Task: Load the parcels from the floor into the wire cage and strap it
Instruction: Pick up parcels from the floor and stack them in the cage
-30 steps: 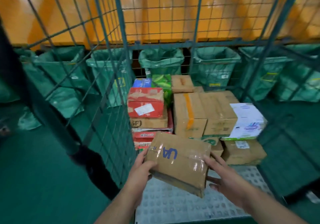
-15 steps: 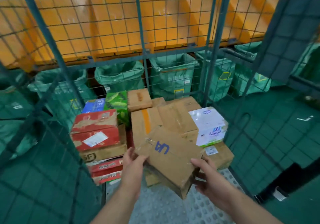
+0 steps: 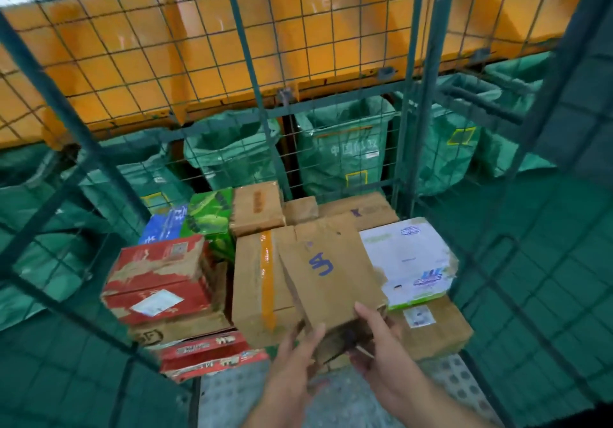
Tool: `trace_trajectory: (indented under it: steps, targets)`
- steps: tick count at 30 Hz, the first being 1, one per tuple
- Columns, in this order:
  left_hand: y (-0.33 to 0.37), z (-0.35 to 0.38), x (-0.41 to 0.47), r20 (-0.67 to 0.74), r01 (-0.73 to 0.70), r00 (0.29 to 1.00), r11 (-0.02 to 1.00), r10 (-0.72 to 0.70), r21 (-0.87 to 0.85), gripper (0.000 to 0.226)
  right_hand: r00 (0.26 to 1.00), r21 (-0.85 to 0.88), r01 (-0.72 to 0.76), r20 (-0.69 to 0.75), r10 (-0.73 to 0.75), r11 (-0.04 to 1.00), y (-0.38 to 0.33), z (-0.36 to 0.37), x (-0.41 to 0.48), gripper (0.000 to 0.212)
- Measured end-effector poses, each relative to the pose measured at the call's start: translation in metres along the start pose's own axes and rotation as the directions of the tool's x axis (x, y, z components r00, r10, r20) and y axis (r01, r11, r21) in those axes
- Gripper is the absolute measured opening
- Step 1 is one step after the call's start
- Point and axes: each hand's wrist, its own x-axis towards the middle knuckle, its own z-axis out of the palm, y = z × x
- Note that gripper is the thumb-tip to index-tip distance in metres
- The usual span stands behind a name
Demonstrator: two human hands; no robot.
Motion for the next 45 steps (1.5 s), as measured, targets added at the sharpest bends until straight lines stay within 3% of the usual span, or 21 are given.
trace_trajectory:
  steps: [4,8,11,15,20,22,24,26,28,30,35,40,43,45]
  targets:
    - [0.024,-0.015,0.03,-0.034,-0.038,0.999,0.999,0.039,0.023,0.037,0.999,-0.024,-0.038,0.017,0.038,0.999,0.008,0.027,0.021,0.055]
    - [0.049,-0.028,0.06,0.032,-0.017,0.999,1.0,0.017,0.015,0.032,0.994,-0.107,-0.099,0.028,0.102,0.989,-0.006,0.044,0.038,0.049]
    - [0.064,-0.032,0.086,0.076,0.007,0.997,0.996,-0.014,0.084,0.041,0.993,-0.146,-0.104,0.034,0.11,0.984,-0.026,0.056,0.053,0.021]
    - [0.087,-0.021,0.12,0.122,0.033,0.991,0.989,-0.051,0.146,0.041,0.997,-0.24,-0.063,0.027,0.072,0.969,-0.04,0.062,0.093,0.028]
    - [0.124,0.01,0.184,0.053,0.004,0.998,0.935,-0.024,0.355,0.086,0.999,-0.206,-0.051,-0.029,0.046,0.977,-0.065,0.078,0.179,0.039]
    - [0.135,0.02,0.212,0.006,-0.076,0.996,0.866,0.084,0.494,0.079,0.999,-0.197,-0.041,-0.041,0.033,0.98,-0.08,0.089,0.218,0.042]
    - [0.137,0.018,0.247,-0.024,-0.099,0.988,0.741,0.153,0.664,0.097,1.0,-0.225,0.013,-0.006,-0.014,0.974,-0.09,0.101,0.254,0.039]
    - [0.138,0.014,0.269,-0.02,-0.044,0.992,0.498,0.122,0.866,0.112,0.998,-0.274,0.07,0.019,-0.068,0.959,-0.098,0.111,0.293,0.027]
    - [0.131,0.014,0.29,-0.014,0.003,0.999,0.237,0.044,0.971,0.108,0.993,-0.34,0.12,0.045,-0.111,0.933,-0.104,0.119,0.333,0.022]
    - [0.121,0.018,0.309,-0.052,0.055,0.998,0.128,-0.027,0.99,0.111,0.992,-0.373,0.122,0.056,-0.109,0.92,-0.105,0.129,0.372,0.04]
    - [0.096,0.015,0.344,-0.088,0.089,0.996,0.078,-0.015,0.993,0.113,0.995,-0.383,0.098,0.024,-0.096,0.919,-0.093,0.146,0.456,0.081]
    - [0.092,0.009,0.358,-0.105,0.107,0.994,0.062,-0.035,0.992,0.114,0.977,-0.53,0.194,0.024,-0.214,0.826,-0.091,0.182,0.485,0.047]
    - [0.09,0.012,0.362,-0.132,0.136,0.989,0.057,-0.063,0.989,0.116,0.983,-0.705,0.166,0.061,-0.174,0.689,-0.072,0.183,0.495,0.052]
    - [0.091,0.013,0.363,-0.136,0.14,0.988,0.054,-0.074,0.989,0.116,0.987,-0.83,0.131,0.061,-0.146,0.542,-0.062,0.184,0.5,0.059]
